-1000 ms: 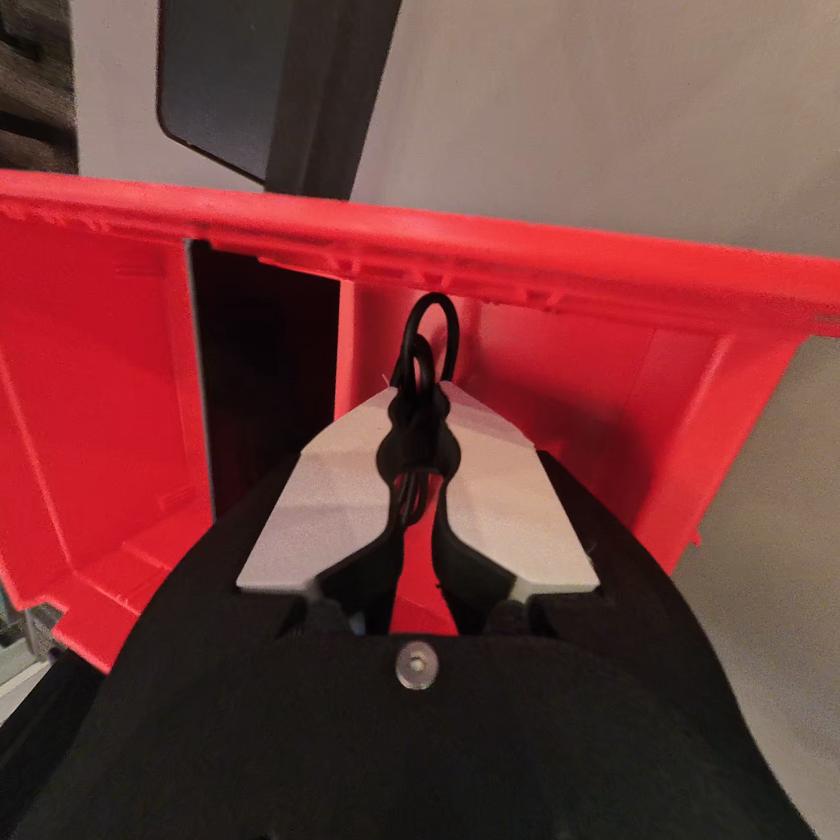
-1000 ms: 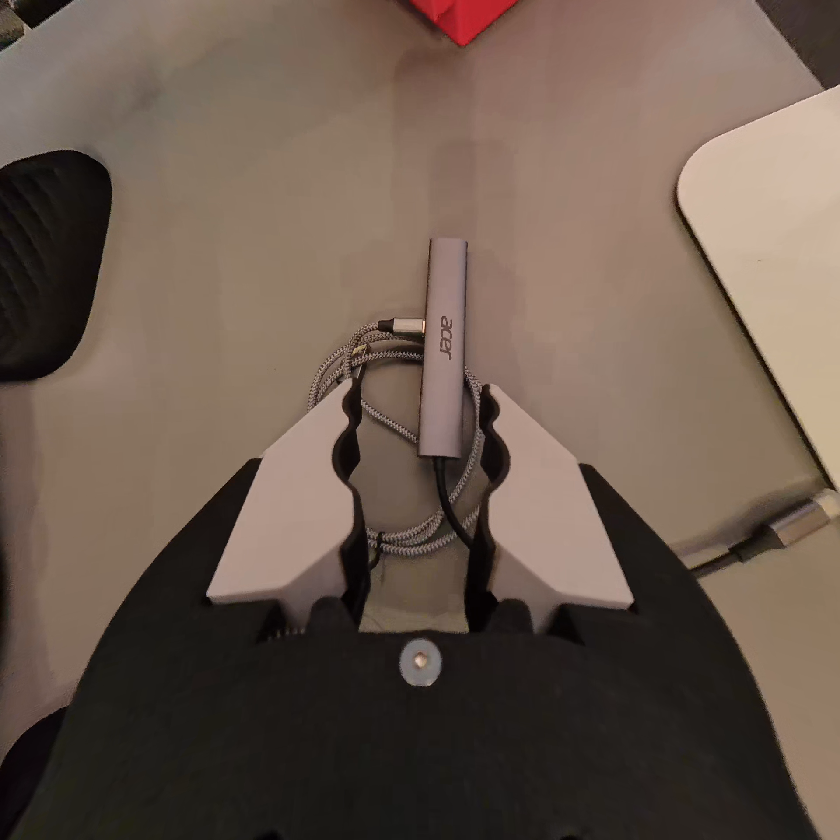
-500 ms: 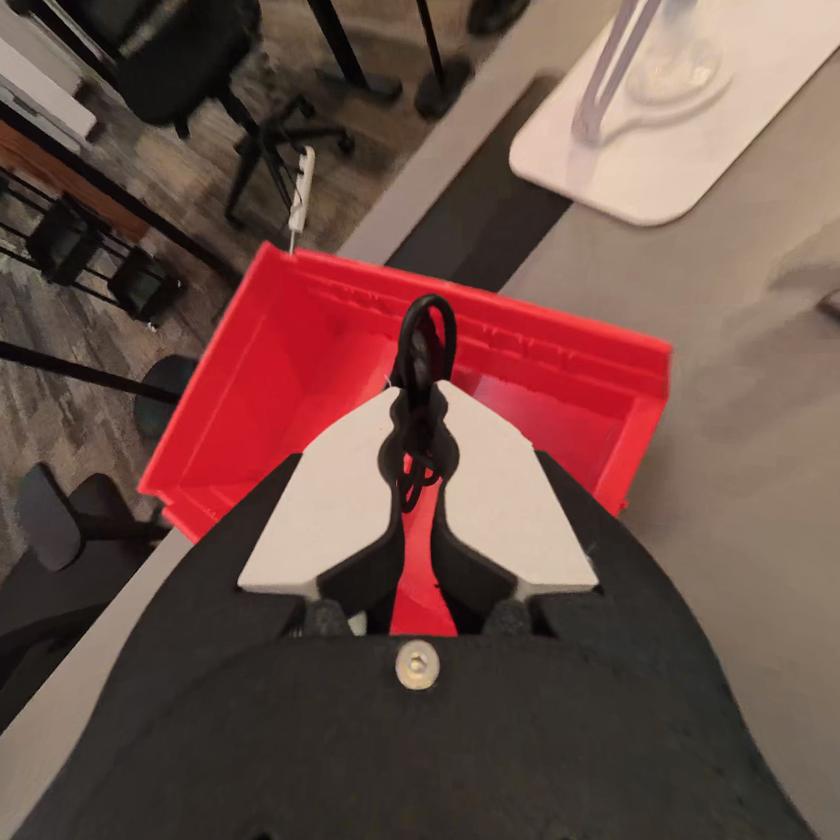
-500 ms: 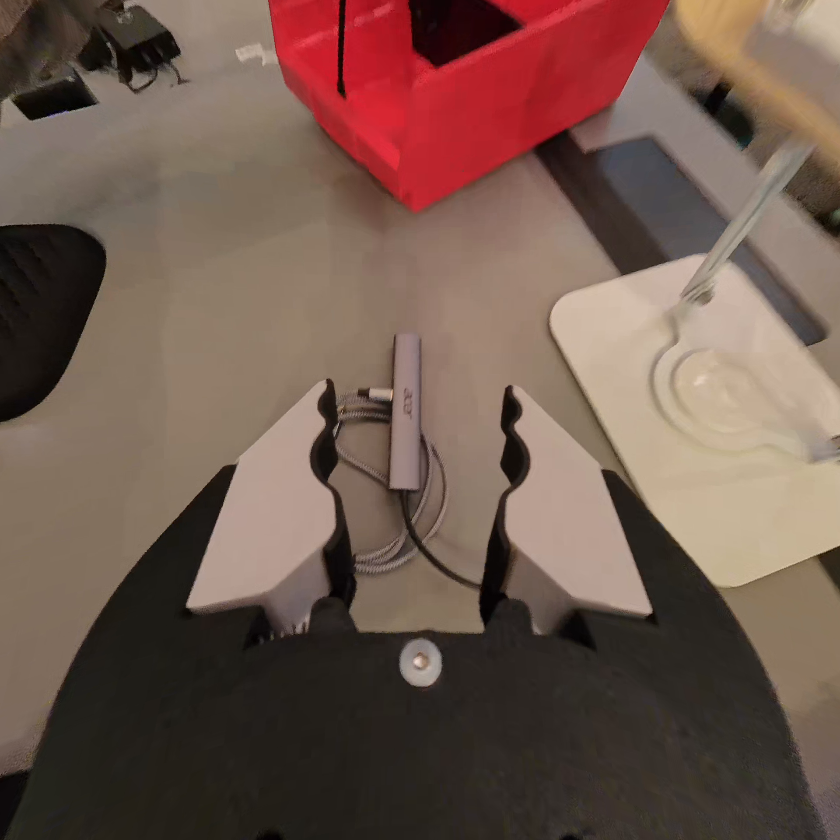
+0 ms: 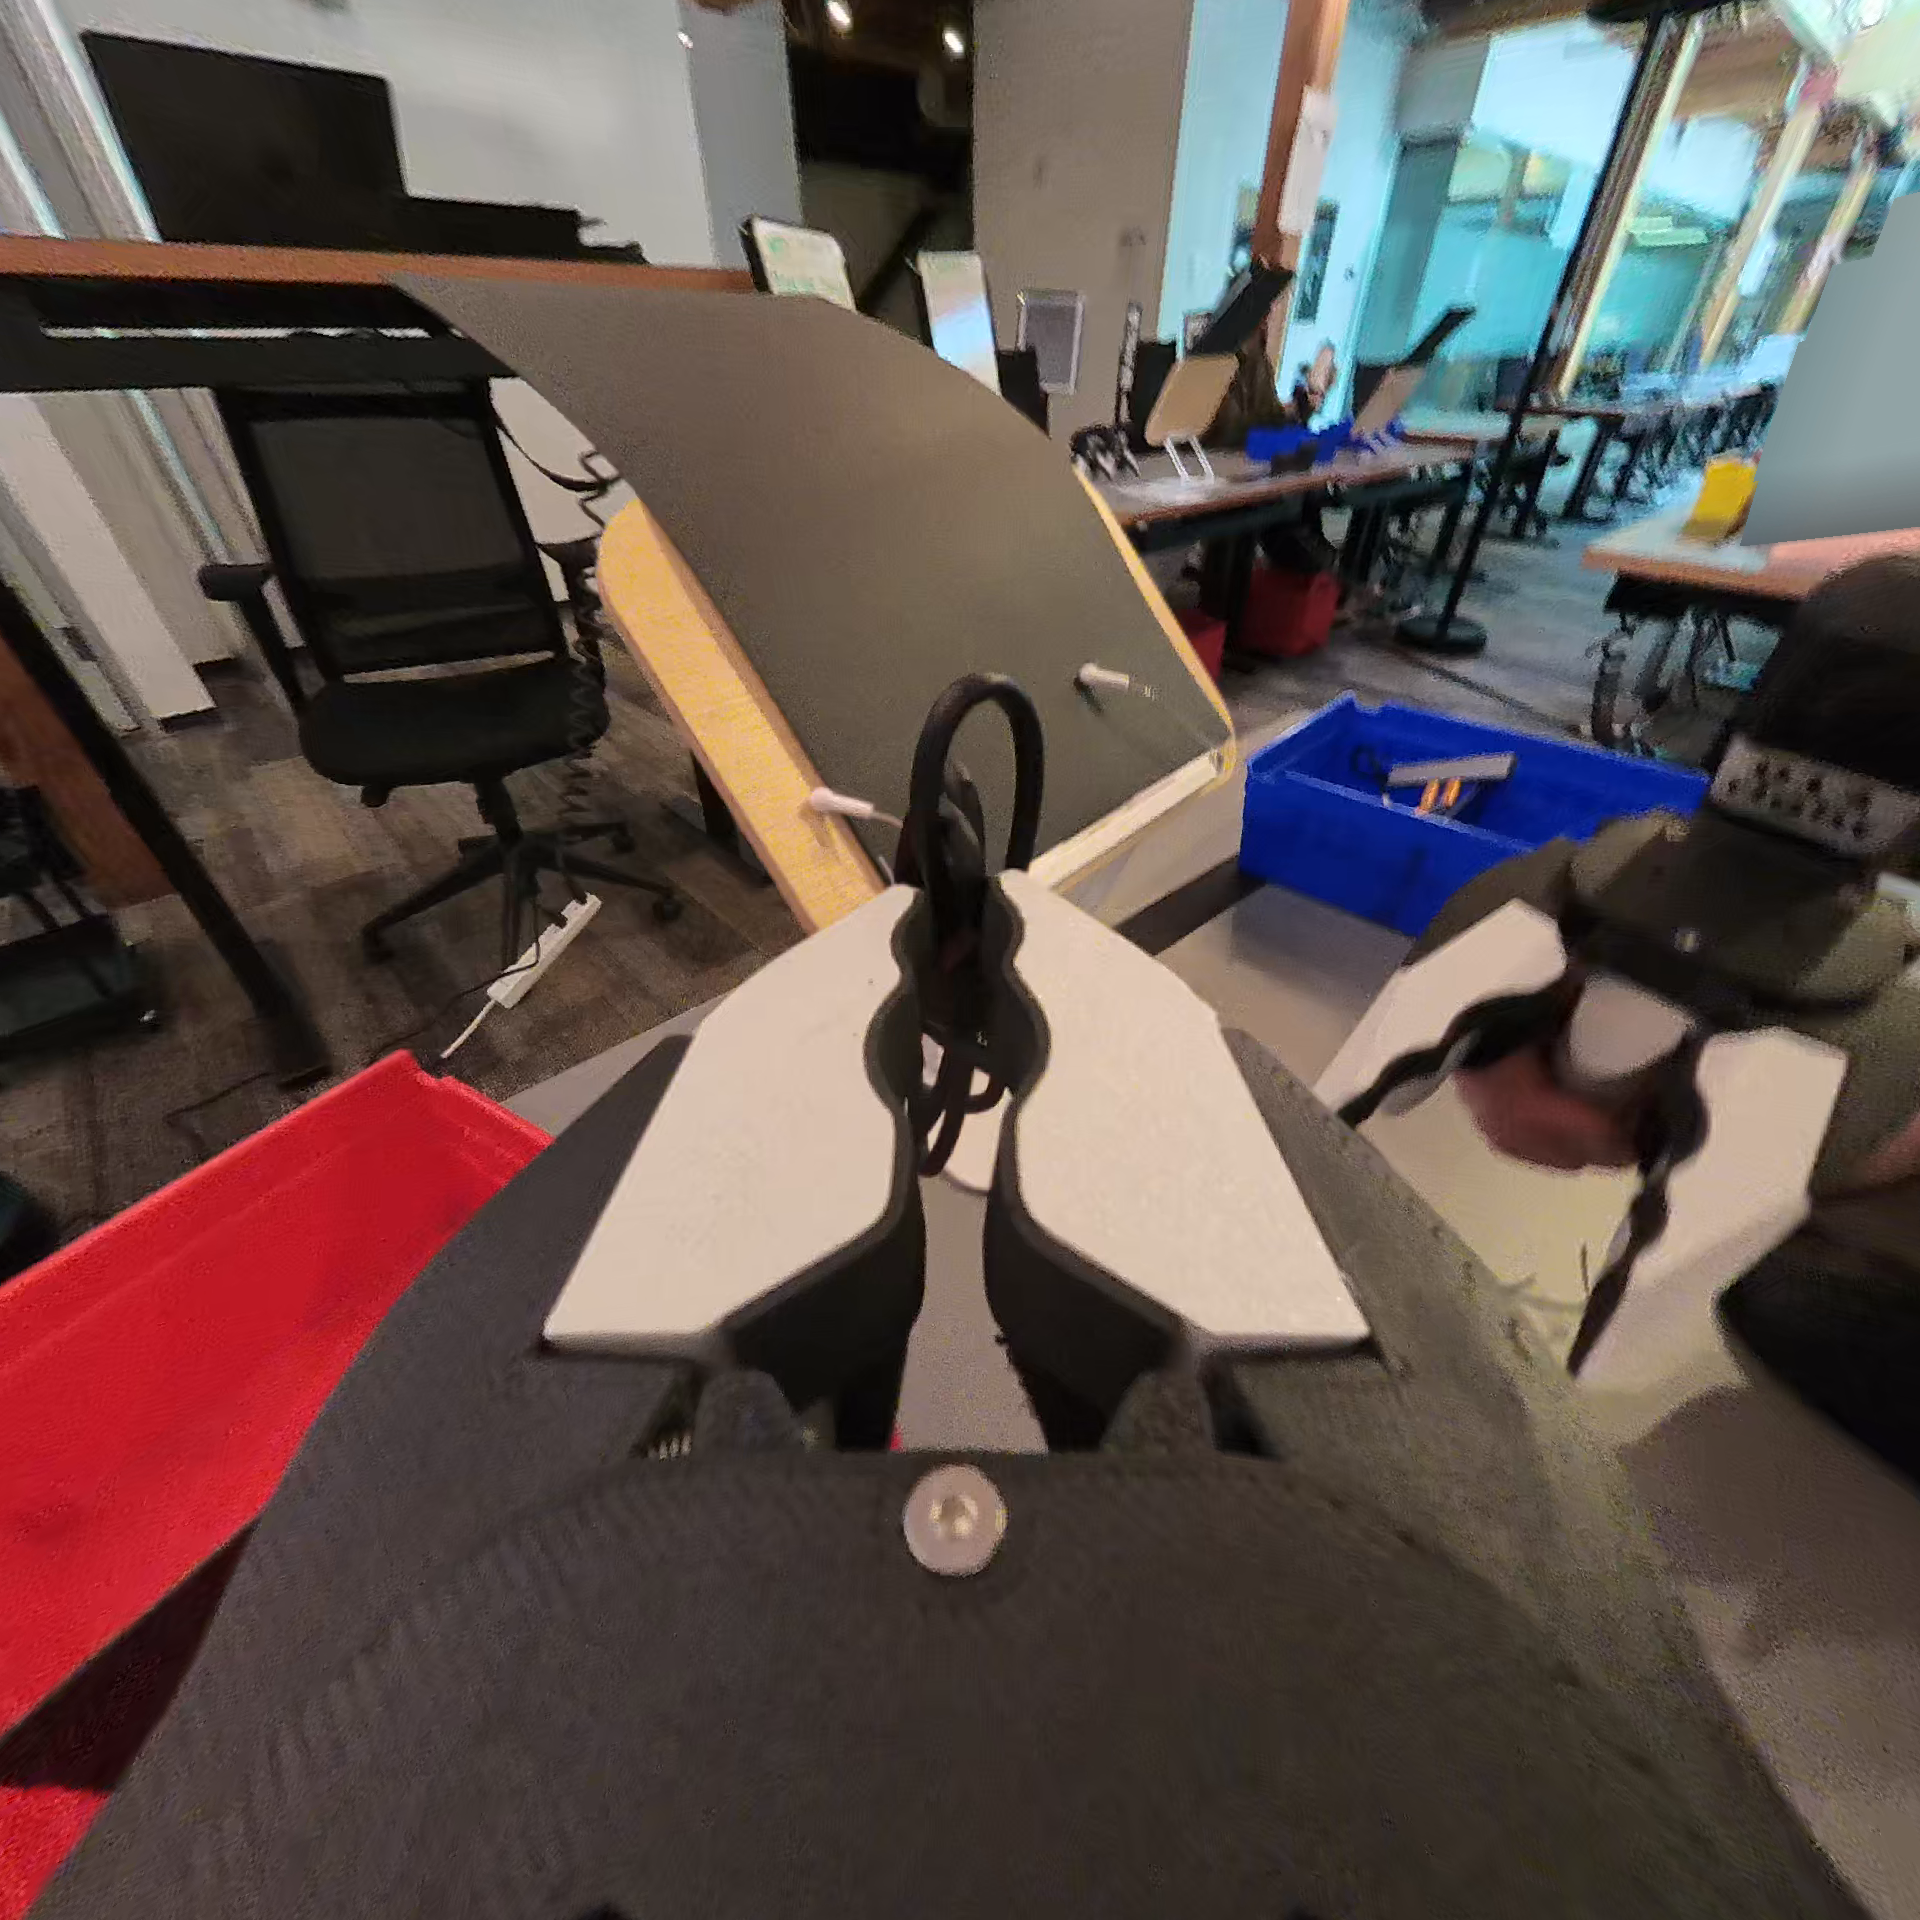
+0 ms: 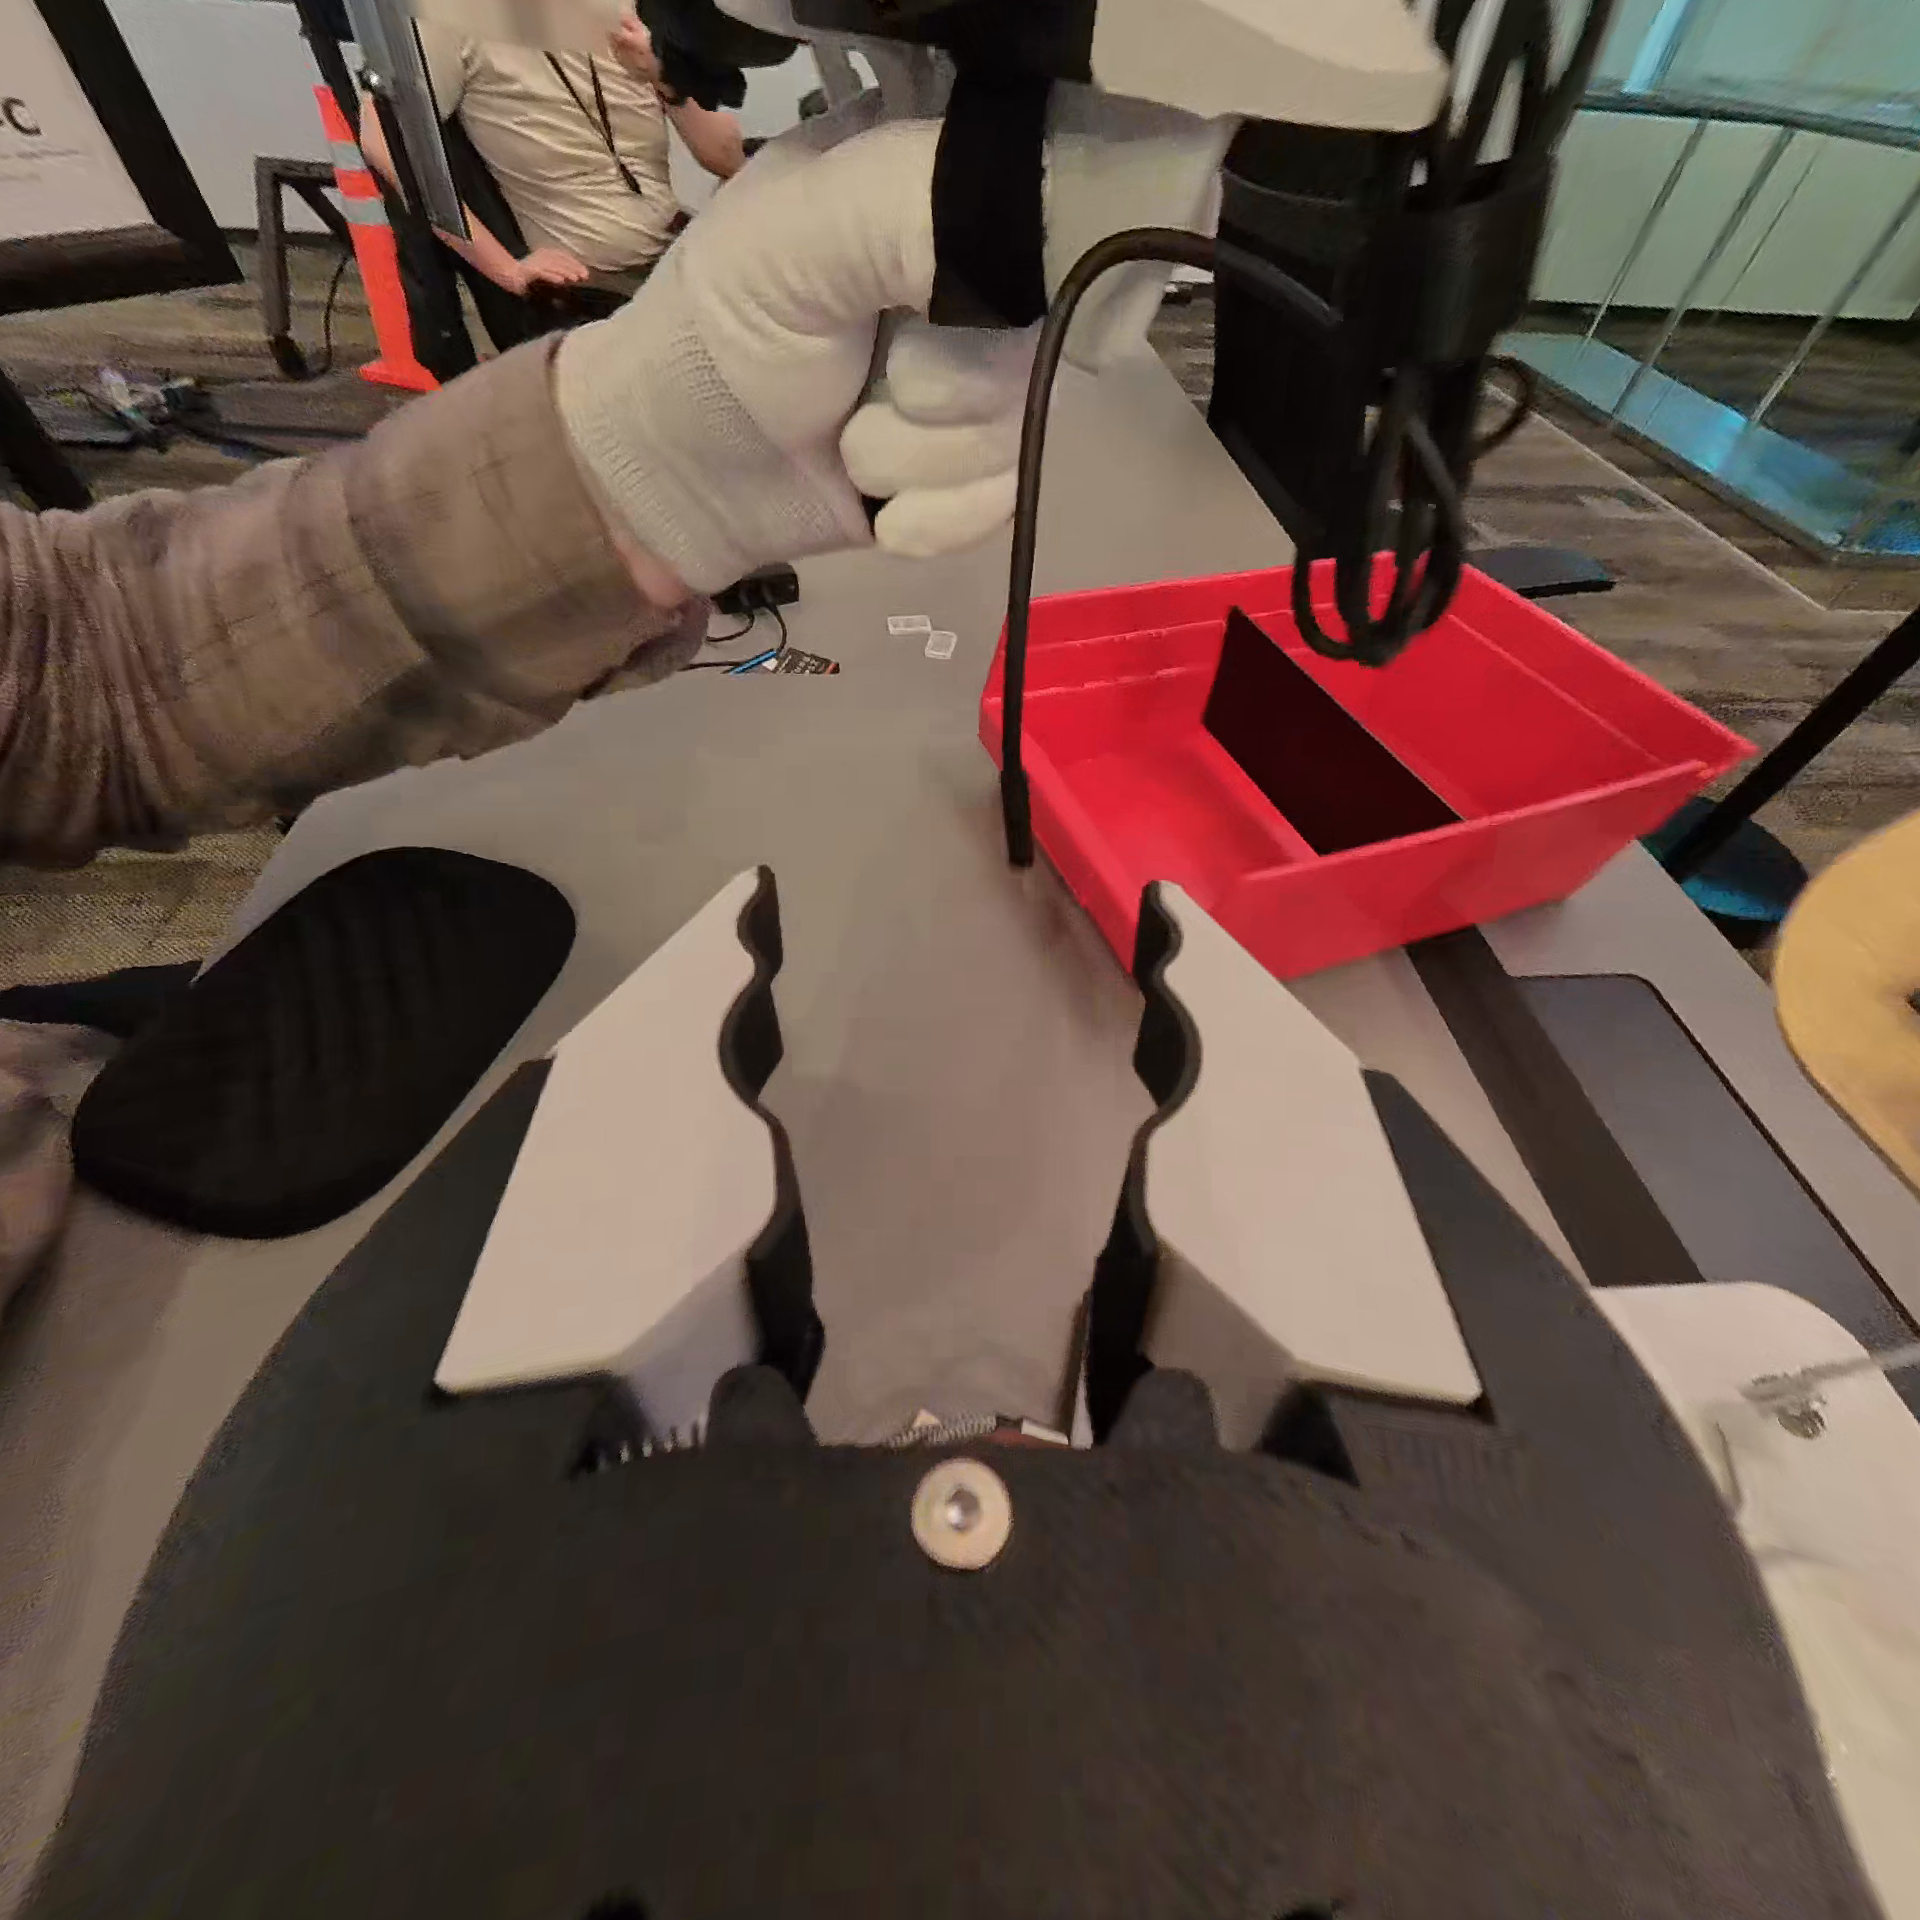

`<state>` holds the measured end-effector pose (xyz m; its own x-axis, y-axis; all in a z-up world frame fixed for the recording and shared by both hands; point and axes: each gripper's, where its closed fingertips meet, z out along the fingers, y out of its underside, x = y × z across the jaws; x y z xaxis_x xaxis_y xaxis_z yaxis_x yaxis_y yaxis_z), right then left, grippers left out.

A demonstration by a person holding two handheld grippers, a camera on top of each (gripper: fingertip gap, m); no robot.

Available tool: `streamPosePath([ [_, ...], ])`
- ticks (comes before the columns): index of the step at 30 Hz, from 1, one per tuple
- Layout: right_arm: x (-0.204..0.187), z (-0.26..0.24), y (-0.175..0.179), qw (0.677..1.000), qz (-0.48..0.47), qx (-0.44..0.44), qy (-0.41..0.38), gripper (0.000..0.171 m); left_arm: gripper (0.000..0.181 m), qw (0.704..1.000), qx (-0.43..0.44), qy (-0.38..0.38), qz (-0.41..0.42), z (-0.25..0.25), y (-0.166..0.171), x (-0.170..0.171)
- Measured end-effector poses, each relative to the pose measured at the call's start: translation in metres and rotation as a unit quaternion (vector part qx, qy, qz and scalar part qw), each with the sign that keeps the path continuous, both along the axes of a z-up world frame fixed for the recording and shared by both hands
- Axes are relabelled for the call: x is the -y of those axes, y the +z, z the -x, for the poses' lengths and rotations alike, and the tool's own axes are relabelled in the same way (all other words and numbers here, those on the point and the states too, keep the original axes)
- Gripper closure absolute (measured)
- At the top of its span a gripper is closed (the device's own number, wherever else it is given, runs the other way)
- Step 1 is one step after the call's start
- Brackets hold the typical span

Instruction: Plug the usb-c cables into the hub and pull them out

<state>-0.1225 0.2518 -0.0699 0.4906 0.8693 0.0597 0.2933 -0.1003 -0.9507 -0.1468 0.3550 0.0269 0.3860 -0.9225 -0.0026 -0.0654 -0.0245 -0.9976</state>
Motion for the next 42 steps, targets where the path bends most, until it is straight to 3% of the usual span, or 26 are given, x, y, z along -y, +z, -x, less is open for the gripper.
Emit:
streamPosePath([
  [4, -0.006, 0.015, -0.011, 0.999, -0.011, 0.030, -0.019, 0.112, 0.172, 0.998, 0.051, 0.023, 0.029, -0.013, 0.004, 0.022],
  [6, 0.001, 0.023, -0.015, 1.000, -0.005, 0.026, 0.009, 0.135, 0.172, 0.996, 0.071, 0.024, 0.049, -0.016, 0.001, 0.031],
  [8, 0.013, 0.028, -0.021, 0.999, 0.004, 0.025, 0.045, 0.171, 0.172, 0.994, 0.074, 0.045, 0.064, -0.012, -0.007, 0.035],
  [11, 0.029, 0.023, -0.033, 0.997, 0.020, 0.042, 0.062, 0.171, 0.172, 0.990, 0.076, 0.061, 0.098, 0.001, -0.031, 0.043],
  [17, 0.073, 0.014, -0.084, 0.984, 0.114, 0.092, 0.101, 0.171, 0.170, 0.972, 0.025, 0.073, 0.222, 0.014, -0.130, 0.072],
  [23, 0.099, 0.016, -0.113, 0.969, 0.198, 0.071, 0.129, 0.171, 0.167, 0.956, -0.025, 0.076, 0.283, 0.026, -0.191, 0.093],
  [27, 0.107, 0.018, -0.125, 0.958, 0.235, 0.070, 0.149, 0.171, 0.161, 0.950, -0.036, 0.083, 0.300, 0.036, -0.208, 0.097],
  [31, 0.109, 0.018, -0.125, 0.951, 0.255, 0.058, 0.162, 0.171, 0.134, 0.944, -0.033, 0.101, 0.312, 0.054, -0.207, 0.094],
  [35, 0.109, 0.015, -0.124, 0.937, 0.293, 0.037, 0.185, 0.171, 0.123, 0.966, -0.063, 0.104, 0.227, 0.064, -0.182, 0.097],
  [39, 0.112, 0.010, -0.118, 0.915, 0.332, 0.018, 0.229, 0.171, 0.132, 0.993, -0.102, 0.049, 0.038, 0.046, -0.129, 0.132],
  [42, 0.116, 0.007, -0.114, 0.900, 0.348, 0.020, 0.263, 0.171, 0.140, 0.968, -0.234, -0.033, -0.082, 0.014, -0.137, 0.172],
])
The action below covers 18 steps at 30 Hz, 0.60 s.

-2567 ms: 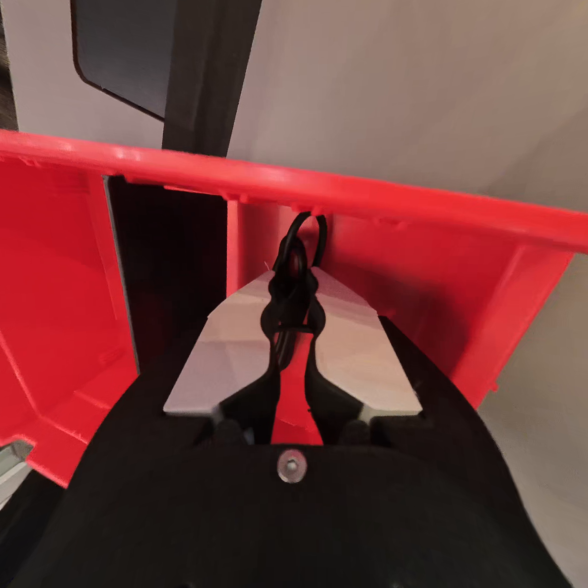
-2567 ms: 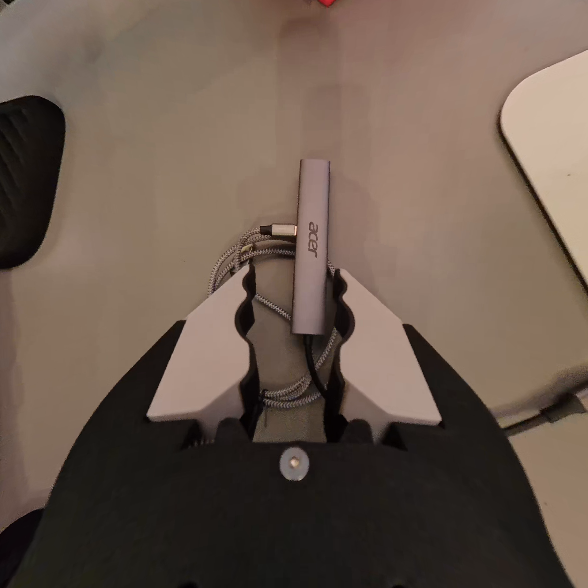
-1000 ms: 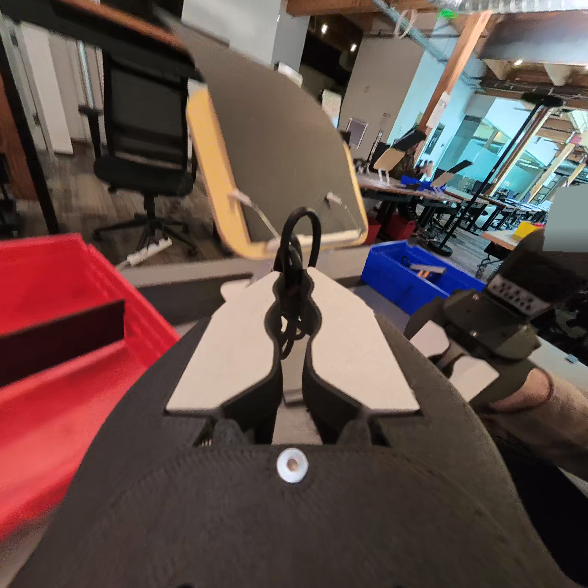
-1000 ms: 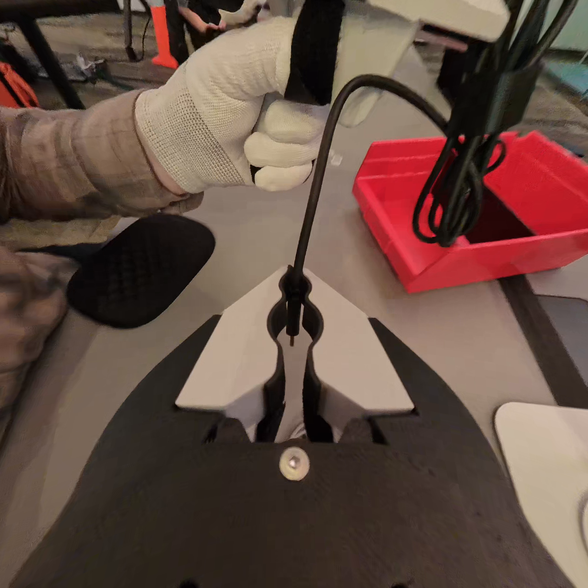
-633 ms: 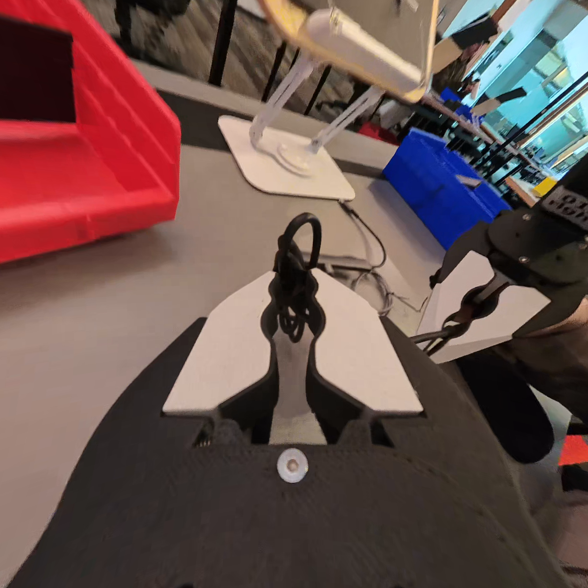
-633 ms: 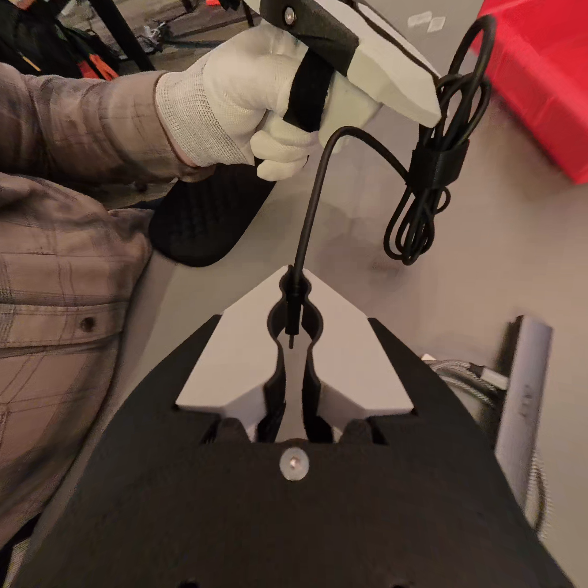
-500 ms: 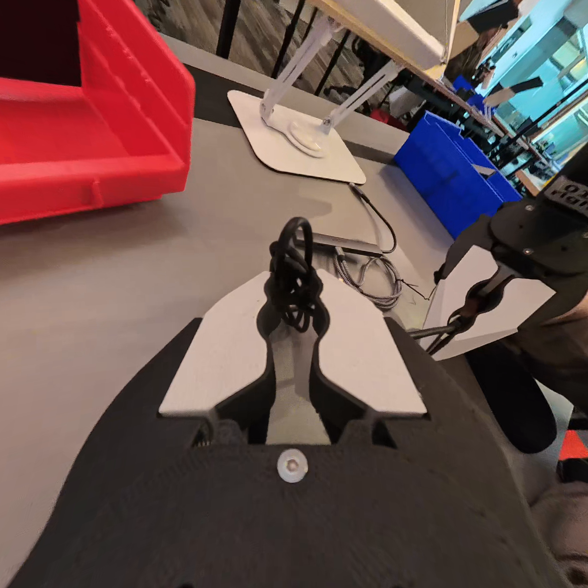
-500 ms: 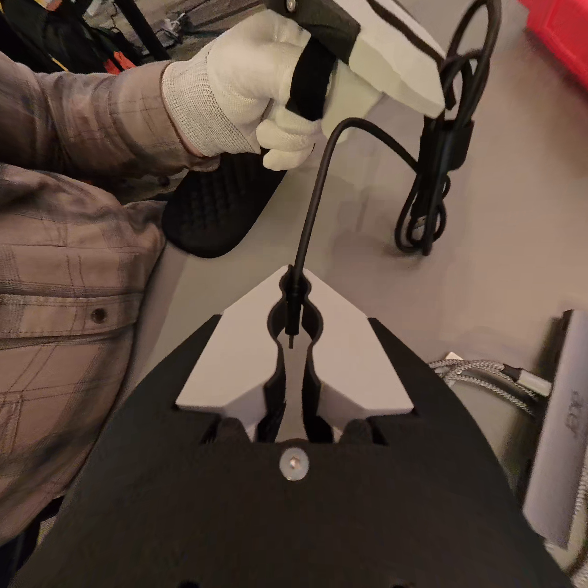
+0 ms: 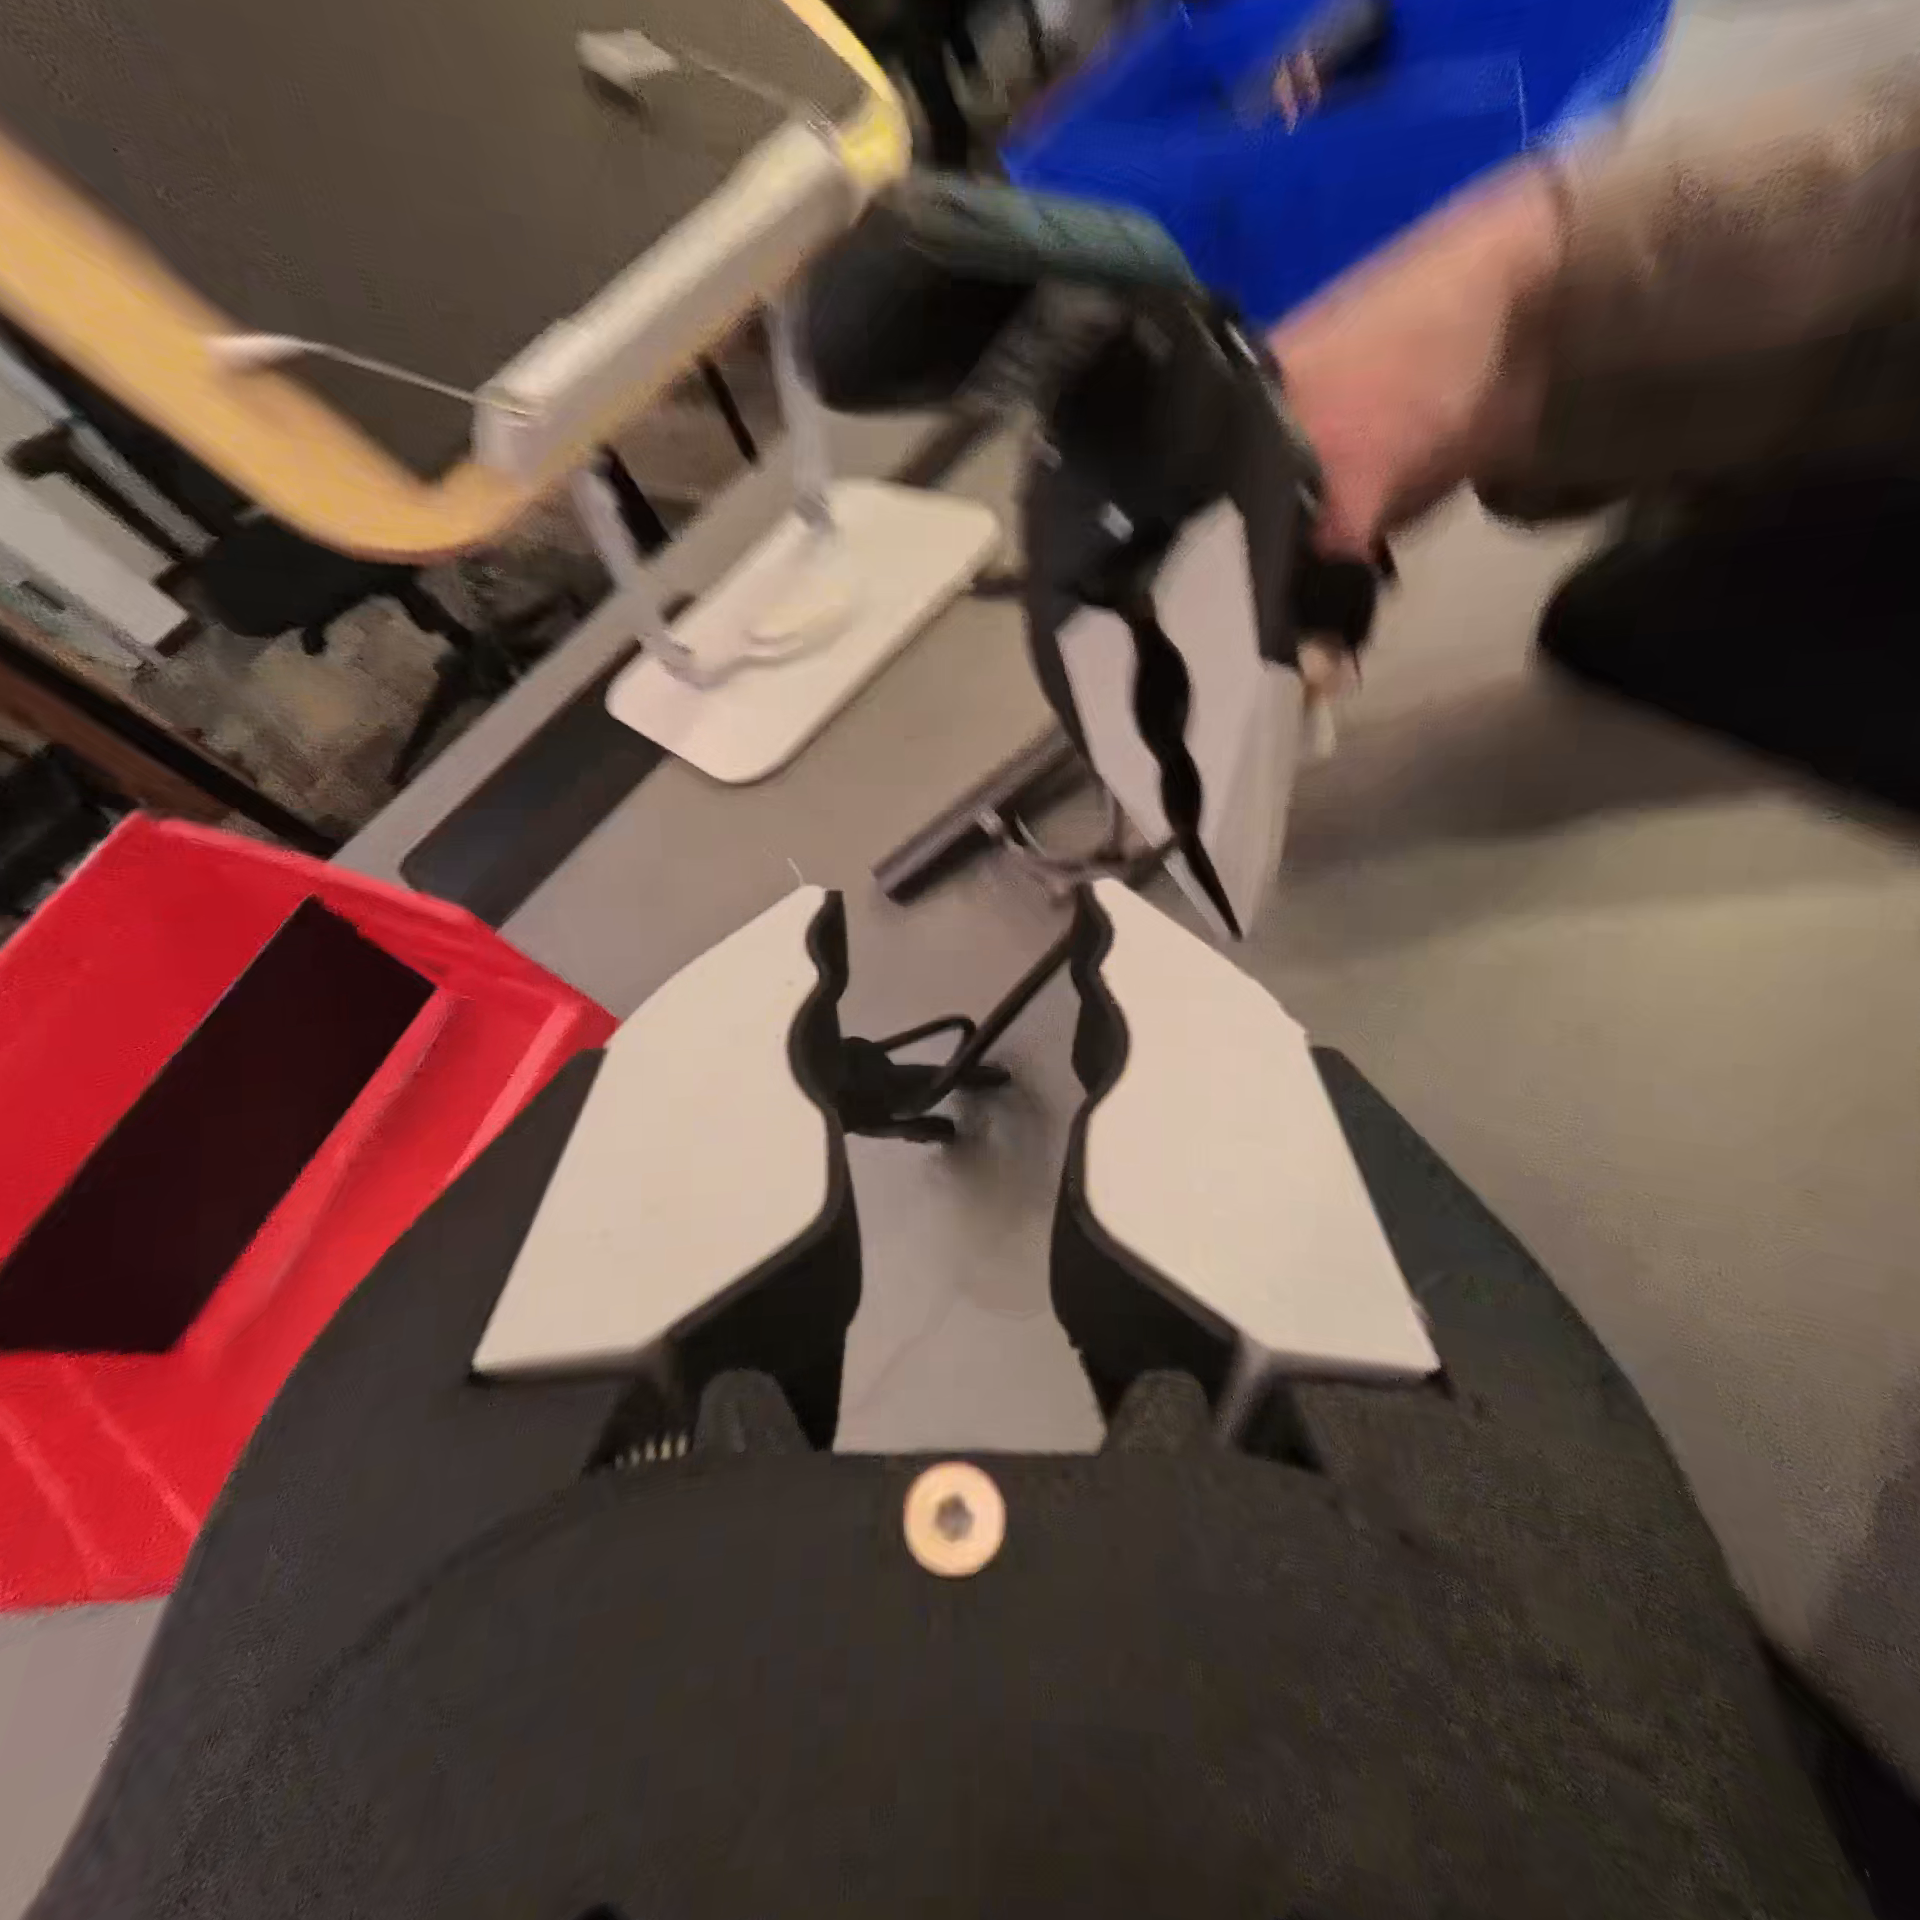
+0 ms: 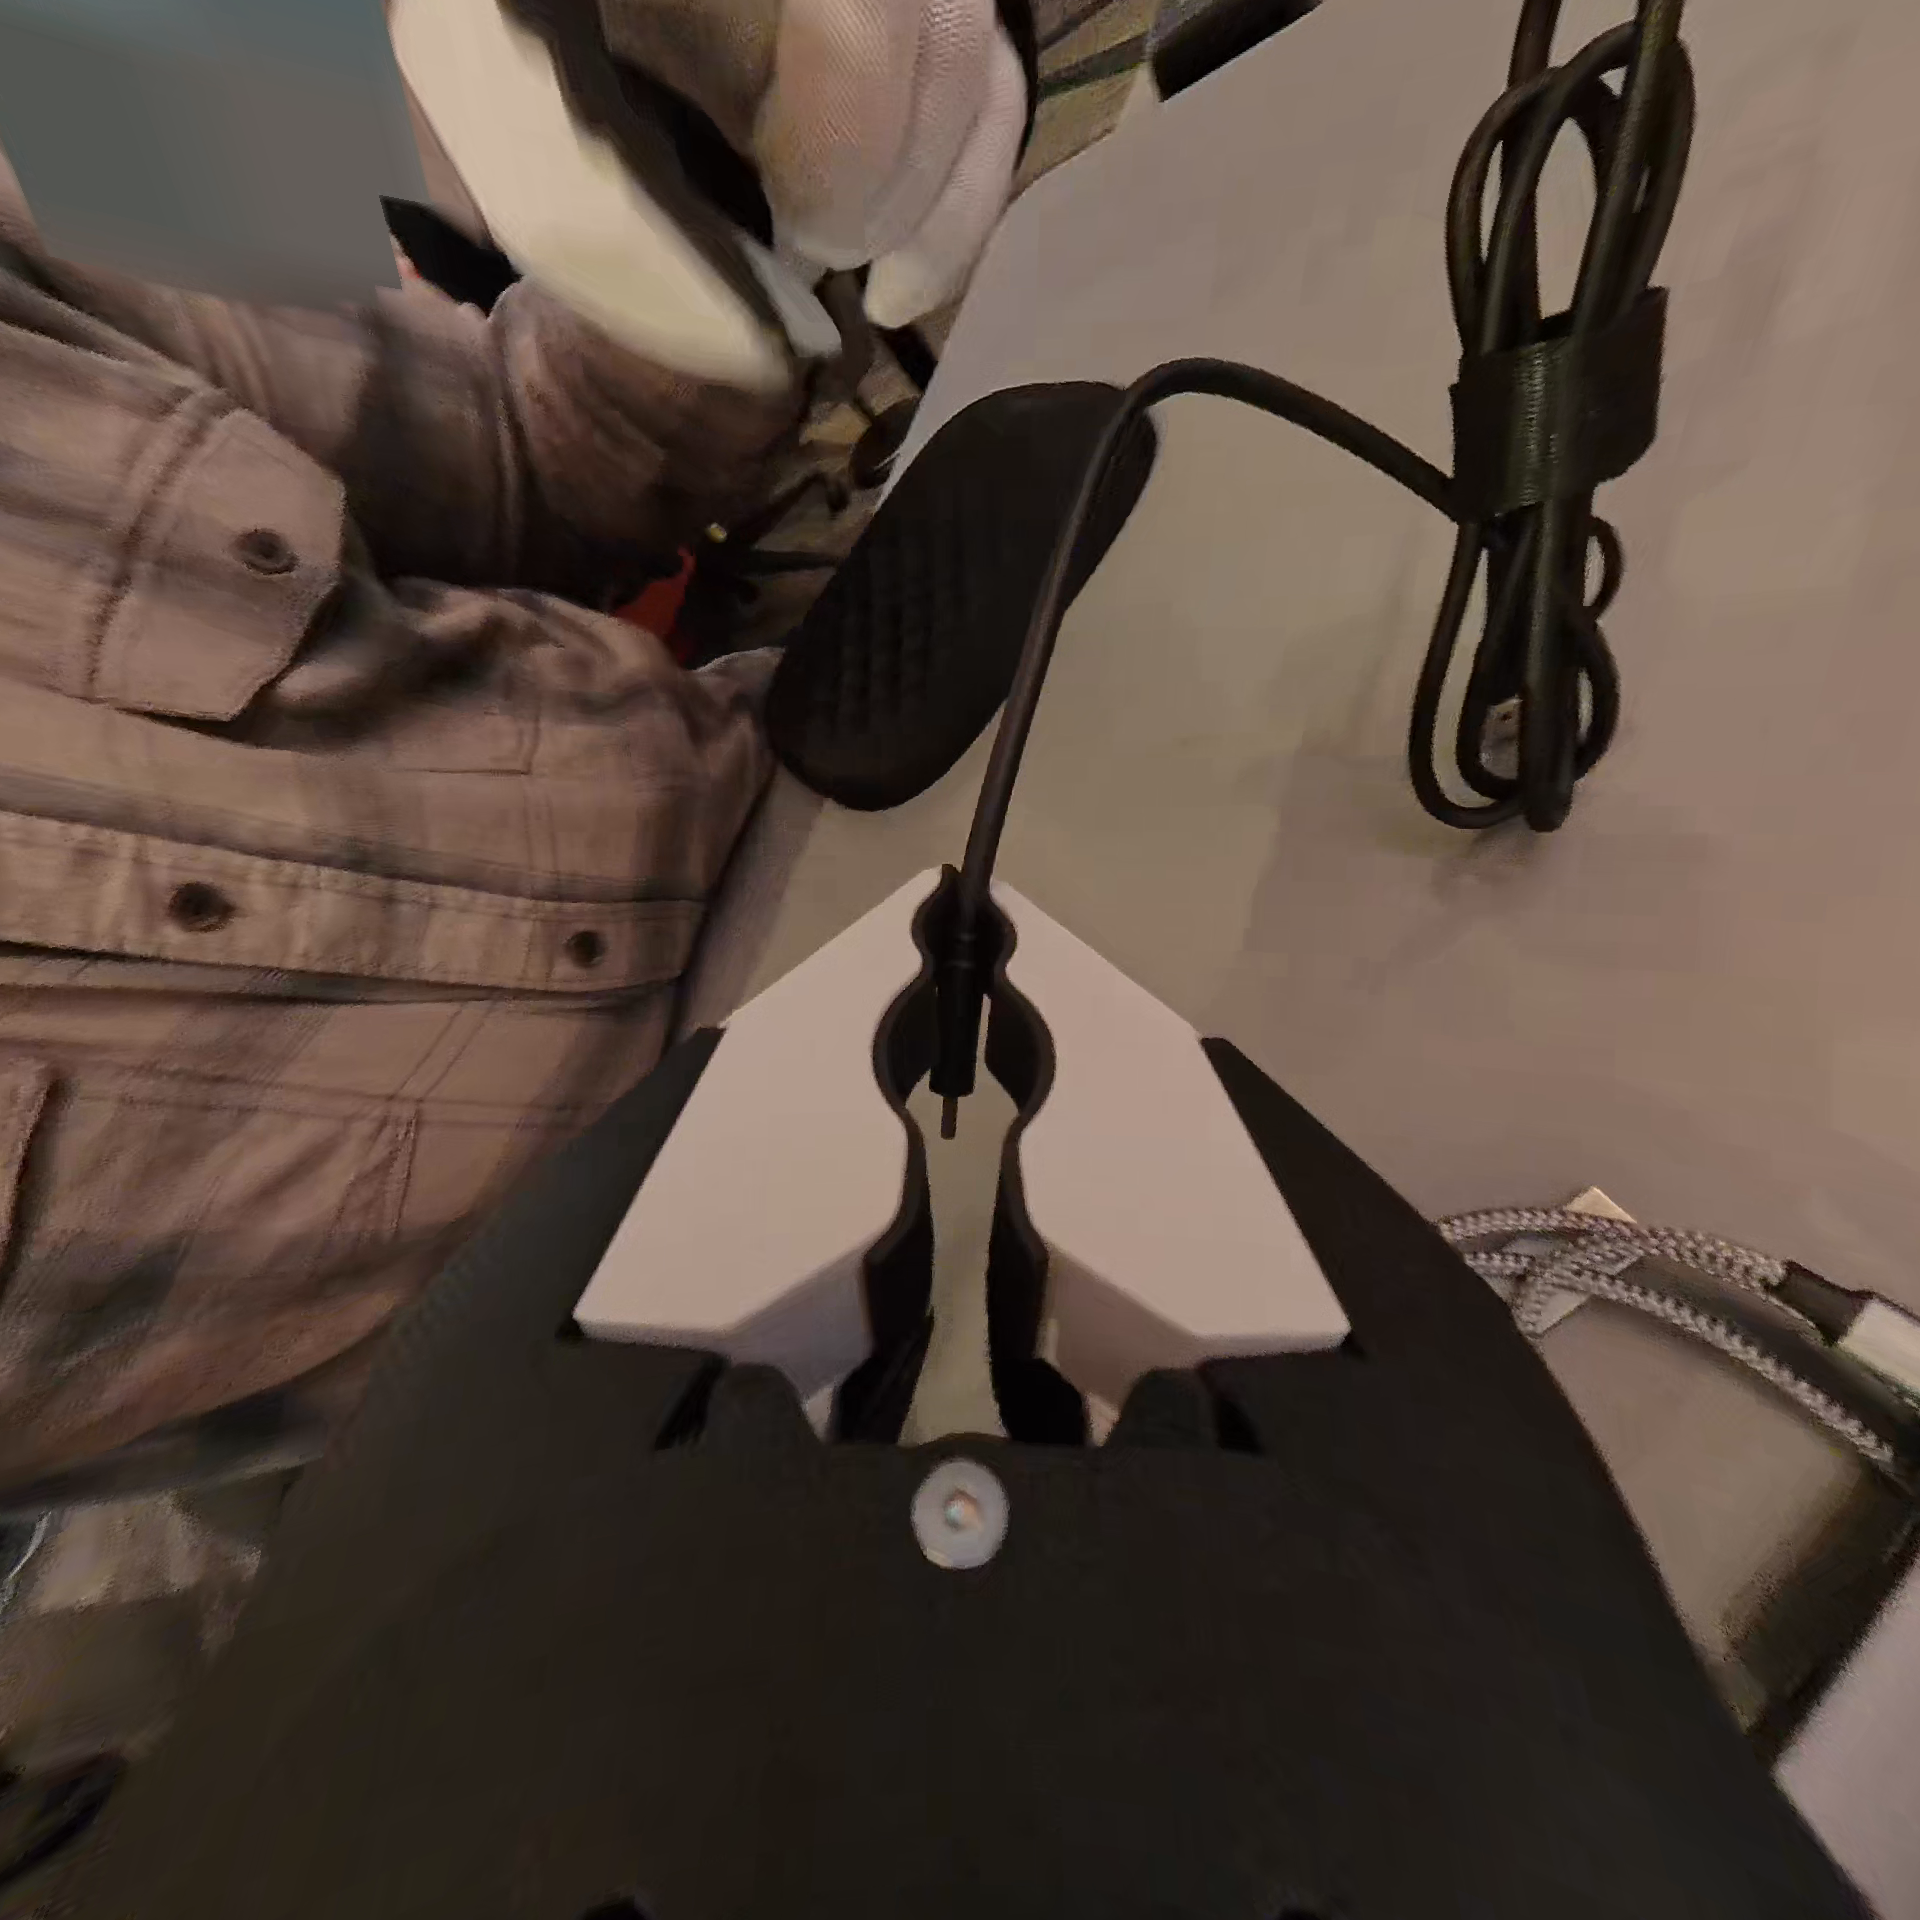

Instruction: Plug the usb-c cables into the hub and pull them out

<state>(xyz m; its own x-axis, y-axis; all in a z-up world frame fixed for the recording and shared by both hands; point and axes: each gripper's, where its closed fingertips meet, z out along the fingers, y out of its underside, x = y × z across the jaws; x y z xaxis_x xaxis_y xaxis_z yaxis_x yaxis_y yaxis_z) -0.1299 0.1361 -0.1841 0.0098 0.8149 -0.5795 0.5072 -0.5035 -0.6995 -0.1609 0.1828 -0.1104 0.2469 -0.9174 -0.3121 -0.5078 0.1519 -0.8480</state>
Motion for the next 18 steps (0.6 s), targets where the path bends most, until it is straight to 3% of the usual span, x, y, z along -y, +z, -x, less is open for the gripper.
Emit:
streamPosePath([
  [3, 0.002, 0.000, 0.003, 1.000, 0.007, 0.001, 0.028, 0.171, 0.145, 0.987, -0.150, -0.038, -0.034, -0.017, -0.045, 0.008],
  [5, 0.001, 0.001, 0.004, 0.999, 0.004, 0.003, 0.035, 0.171, 0.170, 0.983, -0.176, -0.051, -0.035, -0.023, -0.062, 0.008],
  [10, -0.018, -0.002, 0.005, 0.999, -0.045, 0.006, -0.006, 0.171, 0.177, 0.987, -0.158, -0.035, 0.014, -0.026, -0.071, 0.003],
  [11, -0.024, -0.002, 0.007, 0.997, -0.069, 0.009, -0.023, 0.165, 0.177, 0.988, -0.151, -0.030, 0.031, -0.025, -0.071, 0.003],
  [12, -0.030, -0.003, 0.009, 0.994, -0.099, 0.014, -0.042, 0.145, 0.177, 0.988, -0.144, -0.026, 0.051, -0.024, -0.071, 0.002],
  [14, -0.041, -0.011, 0.008, 0.982, -0.168, 0.053, -0.070, 0.124, 0.177, 0.988, -0.119, -0.012, 0.095, -0.022, -0.070, -0.001],
  [18, -0.052, -0.021, 0.014, 0.943, -0.306, 0.095, -0.091, 0.114, 0.177, 0.983, -0.067, 0.014, 0.171, -0.017, -0.064, -0.005],
])
